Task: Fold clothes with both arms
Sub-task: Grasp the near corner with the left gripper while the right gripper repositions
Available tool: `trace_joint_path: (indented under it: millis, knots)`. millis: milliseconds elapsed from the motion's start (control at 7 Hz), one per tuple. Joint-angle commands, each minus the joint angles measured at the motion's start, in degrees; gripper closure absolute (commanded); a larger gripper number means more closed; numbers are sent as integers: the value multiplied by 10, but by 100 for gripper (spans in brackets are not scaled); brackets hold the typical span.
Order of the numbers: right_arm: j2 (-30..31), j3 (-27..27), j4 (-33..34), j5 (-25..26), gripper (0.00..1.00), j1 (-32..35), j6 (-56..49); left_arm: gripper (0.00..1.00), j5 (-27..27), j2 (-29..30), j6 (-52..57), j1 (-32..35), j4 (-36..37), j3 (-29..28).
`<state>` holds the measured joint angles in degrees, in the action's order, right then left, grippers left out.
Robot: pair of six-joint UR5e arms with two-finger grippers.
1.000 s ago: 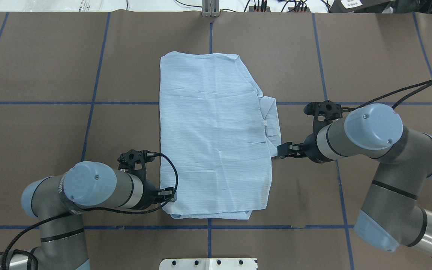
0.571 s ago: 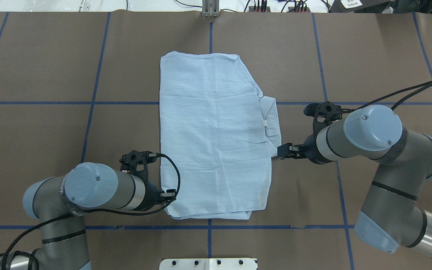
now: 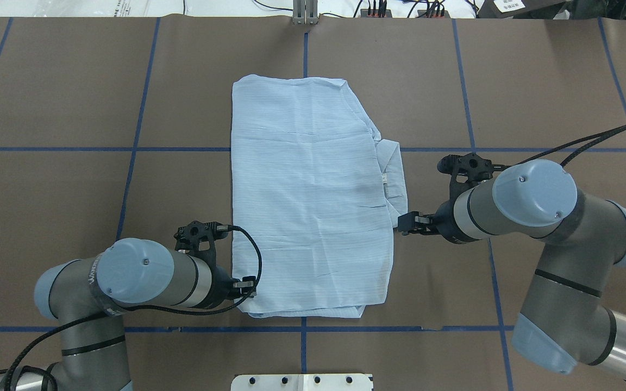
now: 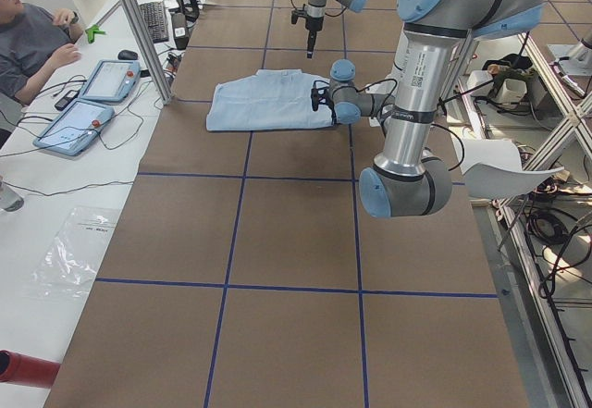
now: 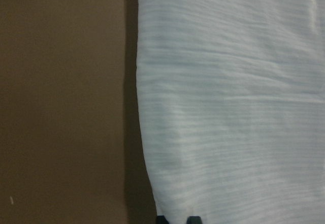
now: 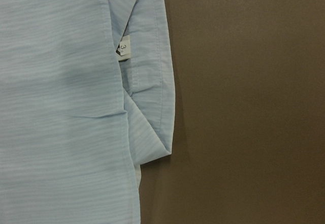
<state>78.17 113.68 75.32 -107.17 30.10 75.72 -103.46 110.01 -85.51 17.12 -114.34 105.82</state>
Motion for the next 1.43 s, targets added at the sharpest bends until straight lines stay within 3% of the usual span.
trace_joint_path:
  millis: [0, 571, 714, 857, 1000, 1286]
  knots:
    - [-1, 1, 0, 0, 0, 0, 0, 38, 0, 6, 0, -4, 20, 0]
    - [1, 0, 0, 0, 0, -2, 0, 43, 0, 10, 0, -24, 20, -1]
    - [1, 1, 0, 0, 0, -2, 0, 57, 0, 13, 0, -24, 21, -1]
    - [0, 1, 0, 1, 0, -5, 7, 89, 1, 17, -1, -24, 24, -1]
    - [-4, 1, -1, 6, 0, -12, 31, 100, 1, 16, -10, -24, 24, 3]
    - [-4, 17, 0, 38, 1, -52, 153, 100, 1, 15, -13, -22, 24, 11]
